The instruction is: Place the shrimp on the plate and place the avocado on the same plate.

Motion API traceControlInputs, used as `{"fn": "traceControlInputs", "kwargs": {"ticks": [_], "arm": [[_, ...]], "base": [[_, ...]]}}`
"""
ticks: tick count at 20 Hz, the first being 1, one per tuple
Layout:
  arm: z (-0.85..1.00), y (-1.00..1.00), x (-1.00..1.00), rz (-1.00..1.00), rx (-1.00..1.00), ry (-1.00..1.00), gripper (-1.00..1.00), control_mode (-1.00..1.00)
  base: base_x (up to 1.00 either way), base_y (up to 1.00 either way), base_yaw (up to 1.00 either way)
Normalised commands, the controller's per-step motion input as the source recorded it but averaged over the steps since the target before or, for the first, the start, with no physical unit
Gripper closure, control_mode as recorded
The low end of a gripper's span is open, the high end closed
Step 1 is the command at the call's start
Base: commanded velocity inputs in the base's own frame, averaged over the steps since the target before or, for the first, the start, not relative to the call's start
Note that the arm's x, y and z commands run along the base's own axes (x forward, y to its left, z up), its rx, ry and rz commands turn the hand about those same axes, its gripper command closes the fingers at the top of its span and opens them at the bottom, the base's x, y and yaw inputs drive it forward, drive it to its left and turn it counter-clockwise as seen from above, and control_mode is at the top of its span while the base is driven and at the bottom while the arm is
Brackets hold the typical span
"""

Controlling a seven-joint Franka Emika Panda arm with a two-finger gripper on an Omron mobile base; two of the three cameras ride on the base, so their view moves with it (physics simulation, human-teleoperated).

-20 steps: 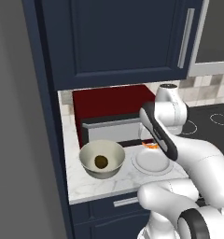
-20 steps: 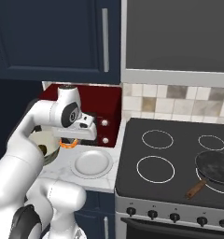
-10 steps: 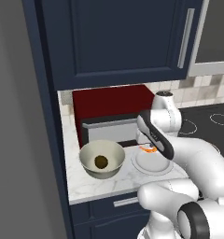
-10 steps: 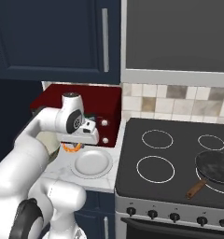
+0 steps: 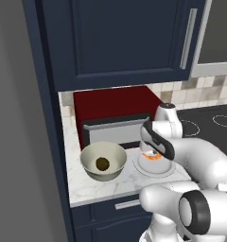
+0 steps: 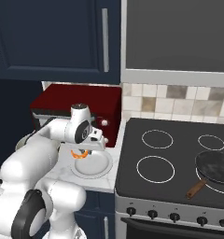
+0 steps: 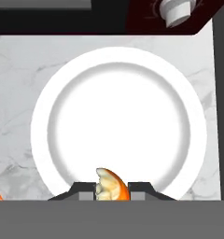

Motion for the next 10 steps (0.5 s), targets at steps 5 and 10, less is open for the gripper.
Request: {"fn": "traceControlInputs", "kwargs": {"ticks": [5, 10], "arm": [[-0.31, -0.35, 0.07, 0.0, 0.0, -0.02, 1.0, -1.0], [-0.19, -0.31, 0.0, 0.0, 0.0, 0.0, 1.0, -1.0]], "base": [[0.0, 0.0, 0.0], [0.0, 0.0, 0.0]]}}
